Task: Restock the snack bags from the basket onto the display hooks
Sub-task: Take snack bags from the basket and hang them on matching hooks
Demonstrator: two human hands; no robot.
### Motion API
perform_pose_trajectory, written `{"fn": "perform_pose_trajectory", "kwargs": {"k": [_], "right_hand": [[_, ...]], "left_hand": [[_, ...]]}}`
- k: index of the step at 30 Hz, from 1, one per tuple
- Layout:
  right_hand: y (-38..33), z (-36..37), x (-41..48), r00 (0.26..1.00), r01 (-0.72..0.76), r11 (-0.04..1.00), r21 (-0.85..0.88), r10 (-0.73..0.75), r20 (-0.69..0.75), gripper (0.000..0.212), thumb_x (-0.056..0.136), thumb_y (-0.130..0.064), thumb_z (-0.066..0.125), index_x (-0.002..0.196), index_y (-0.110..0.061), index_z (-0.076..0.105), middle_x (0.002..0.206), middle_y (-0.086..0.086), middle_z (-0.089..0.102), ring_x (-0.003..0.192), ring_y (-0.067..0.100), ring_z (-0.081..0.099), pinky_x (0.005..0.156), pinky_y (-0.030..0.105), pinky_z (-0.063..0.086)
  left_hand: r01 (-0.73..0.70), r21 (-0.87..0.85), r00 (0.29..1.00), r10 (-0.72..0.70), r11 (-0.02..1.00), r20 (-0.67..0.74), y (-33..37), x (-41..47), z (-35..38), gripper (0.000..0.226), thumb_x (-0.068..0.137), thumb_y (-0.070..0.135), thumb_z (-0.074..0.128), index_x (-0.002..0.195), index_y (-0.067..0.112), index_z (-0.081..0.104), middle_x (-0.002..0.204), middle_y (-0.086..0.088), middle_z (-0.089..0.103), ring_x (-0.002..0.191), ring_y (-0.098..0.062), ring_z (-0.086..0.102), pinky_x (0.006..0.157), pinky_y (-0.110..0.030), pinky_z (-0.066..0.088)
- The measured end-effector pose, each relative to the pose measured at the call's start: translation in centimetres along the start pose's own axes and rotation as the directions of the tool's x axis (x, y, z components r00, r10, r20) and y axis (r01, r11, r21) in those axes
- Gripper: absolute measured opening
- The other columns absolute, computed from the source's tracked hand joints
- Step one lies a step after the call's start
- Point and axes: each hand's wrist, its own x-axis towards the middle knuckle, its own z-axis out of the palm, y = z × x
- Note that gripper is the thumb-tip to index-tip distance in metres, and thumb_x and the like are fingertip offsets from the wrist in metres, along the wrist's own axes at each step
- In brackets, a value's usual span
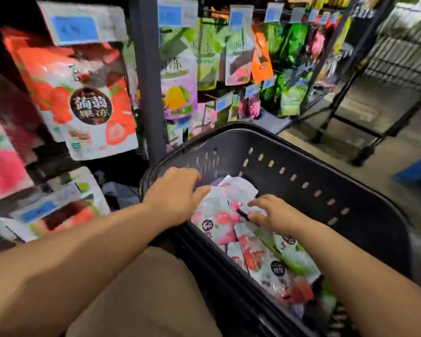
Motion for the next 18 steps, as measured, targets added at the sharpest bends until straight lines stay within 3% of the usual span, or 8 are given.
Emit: {"fn": "perform_pose_trajectory", "kwargs": {"k": [3,7,11,14,18], "right_hand": [[1.2,0.7,0.2,0.972,-0.189,0.981,-0.052,0.194,0.134,0.067,0.091,-0.061,0.055,0.147,-0.028,0.040,0.147,0.009,0.037,0.133,0.032,0.042,0.109,0.042,0.039],[1.9,1.4,0.1,0.889,-0.347,0.916,-0.201,0.390,0.242,0.091,0.082,-0.074,0.054,0.152,-0.022,0.026,0.149,0.011,0.037,0.128,0.033,0.048,0.103,0.043,0.044],[2.3,1.8,0.0,0.846,-0.367,0.889,-0.273,0.441,0.300,0.119,0.063,-0.087,0.061,0.154,-0.023,0.021,0.129,0.004,0.056,0.092,0.022,0.062,0.082,0.036,0.052],[2.2,2.0,-0.1,0.833,-0.364,0.899,-0.242,0.431,0.347,0.126,0.059,-0.080,0.073,0.156,-0.024,0.015,0.142,0.006,0.051,0.106,0.026,0.060,0.088,0.039,0.051],[2.0,2.3,-0.1,0.852,-0.350,0.914,-0.205,0.402,0.336,0.124,0.058,-0.073,0.080,0.154,-0.020,0.022,0.146,0.004,0.048,0.119,0.028,0.056,0.100,0.043,0.048]], "left_hand": [[0.032,0.039,0.999,-0.033,0.999,0.025,0.2,-0.2,-0.1,0.041,0.097,0.055,0.042,0.117,0.021,0.055,0.115,0.003,0.060,0.113,-0.024,0.047,0.081,-0.039,0.040],[0.062,0.088,0.994,-0.070,0.994,0.085,0.4,-0.3,-0.2,0.043,0.097,0.058,0.039,0.119,0.023,0.054,0.117,0.002,0.059,0.115,-0.024,0.047,0.084,-0.040,0.042],[0.073,0.111,0.991,-0.084,0.991,0.103,0.6,-0.3,-0.3,0.042,0.097,0.059,0.038,0.114,0.024,0.055,0.111,0.003,0.059,0.109,-0.022,0.048,0.077,-0.037,0.038],[0.075,0.117,0.989,-0.089,0.990,0.116,0.6,-0.2,-0.3,0.041,0.097,0.059,0.037,0.110,0.025,0.055,0.106,0.005,0.059,0.102,-0.020,0.047,0.075,-0.036,0.038],[0.069,0.119,0.989,-0.083,0.990,0.122,0.6,-0.3,-0.3,0.041,0.097,0.060,0.036,0.110,0.025,0.054,0.104,0.006,0.058,0.098,-0.018,0.043,0.075,-0.036,0.038]]}}
